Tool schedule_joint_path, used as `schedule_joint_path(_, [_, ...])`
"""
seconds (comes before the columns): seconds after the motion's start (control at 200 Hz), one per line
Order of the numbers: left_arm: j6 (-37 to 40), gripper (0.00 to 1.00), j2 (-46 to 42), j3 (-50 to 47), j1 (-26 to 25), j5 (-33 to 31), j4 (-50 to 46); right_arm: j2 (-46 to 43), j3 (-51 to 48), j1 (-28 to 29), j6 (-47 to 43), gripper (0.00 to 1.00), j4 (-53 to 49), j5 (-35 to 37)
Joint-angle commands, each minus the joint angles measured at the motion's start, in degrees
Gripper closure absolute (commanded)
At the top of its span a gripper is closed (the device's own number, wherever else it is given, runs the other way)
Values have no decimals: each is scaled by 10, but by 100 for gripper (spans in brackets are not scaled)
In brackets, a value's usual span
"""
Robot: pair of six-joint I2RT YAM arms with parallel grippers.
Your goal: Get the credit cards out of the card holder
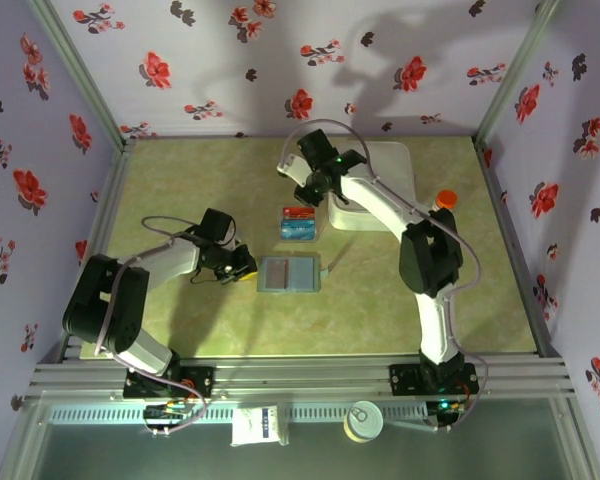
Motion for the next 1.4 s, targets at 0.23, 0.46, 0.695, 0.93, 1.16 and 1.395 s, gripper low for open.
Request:
schedule_joint_path(0.23, [3, 91, 15, -3, -8, 22, 18, -144, -182, 71, 327, 75, 129, 20])
schedule_joint_path(0.46, [4, 92, 23, -4, -23, 24, 22, -208, -306, 85, 484, 80, 208, -28])
schedule_joint_path(0.695, [2, 92, 29, -7, -32, 13, 16, -246, -387, 89, 584, 82, 251, -58])
schedule_joint_path(0.93, [-1, 93, 26, -17, -41, 8, 11, -246, -421, 100, 627, 84, 263, -94])
schedule_joint_path(1.16, [-2, 93, 23, -25, -44, 6, 10, -240, -435, 117, 656, 84, 287, -107])
schedule_joint_path(1.395, [-1, 93, 14, -18, -46, 3, -2, -204, -441, 127, 717, 84, 334, -145])
